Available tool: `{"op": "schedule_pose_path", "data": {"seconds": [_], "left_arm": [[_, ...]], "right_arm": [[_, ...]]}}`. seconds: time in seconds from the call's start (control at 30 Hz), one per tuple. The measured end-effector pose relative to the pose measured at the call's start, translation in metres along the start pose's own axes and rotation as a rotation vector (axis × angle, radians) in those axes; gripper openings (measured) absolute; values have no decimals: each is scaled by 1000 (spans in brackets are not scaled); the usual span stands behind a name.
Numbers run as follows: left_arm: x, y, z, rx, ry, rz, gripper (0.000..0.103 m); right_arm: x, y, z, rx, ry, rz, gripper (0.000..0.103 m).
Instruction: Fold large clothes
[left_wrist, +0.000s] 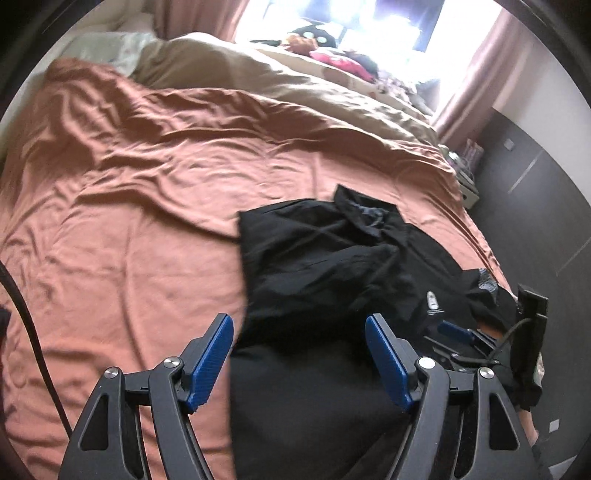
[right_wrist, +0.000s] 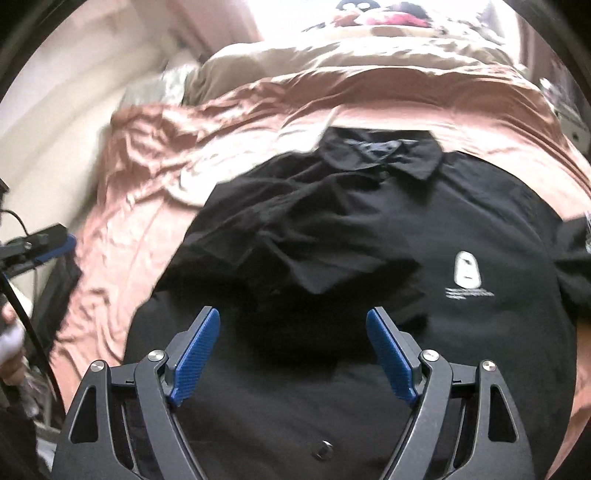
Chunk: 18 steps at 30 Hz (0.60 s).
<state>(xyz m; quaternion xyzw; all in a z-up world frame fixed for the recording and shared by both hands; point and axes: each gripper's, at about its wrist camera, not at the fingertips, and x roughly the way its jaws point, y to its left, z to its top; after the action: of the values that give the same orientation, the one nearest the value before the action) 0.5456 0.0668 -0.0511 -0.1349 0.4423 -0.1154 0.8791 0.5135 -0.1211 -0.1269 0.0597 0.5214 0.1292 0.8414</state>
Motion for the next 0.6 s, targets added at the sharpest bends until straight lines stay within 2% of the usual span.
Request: {"op": "schedule_pose_path", "data": {"seconds": [0.1, 0.17, 0.23, 0.3, 0.33, 0.4, 0.47, 0.6], "left_arm": [[-3, 26, -12, -40, 6, 8, 75], [-3, 39, -19, -58, 16, 14, 75], [-4, 49, -25, -71, 24, 17, 75], [-5, 56, -29, -76, 27, 21, 75], [-4, 59, -32, -78, 29, 28, 75], [-3, 63, -33, -84, 34, 26, 75], [1, 65, -35, -95, 39, 19, 75], [4, 58, -36, -89, 40, 4, 75]], "right_arm": [[27, 21, 2, -76, 52, -58, 81], [45, 30, 3, -117, 76, -127, 81], [59, 33, 2, -123, 78, -216, 81], [69, 25, 0, -89, 95, -236, 79], [71, 22, 0, -72, 96, -229, 72], [70, 22, 2, -65, 98, -193, 39], [60, 21, 6, -63, 77, -163, 30], [22, 9, 20, -41, -11, -151, 27]]}}
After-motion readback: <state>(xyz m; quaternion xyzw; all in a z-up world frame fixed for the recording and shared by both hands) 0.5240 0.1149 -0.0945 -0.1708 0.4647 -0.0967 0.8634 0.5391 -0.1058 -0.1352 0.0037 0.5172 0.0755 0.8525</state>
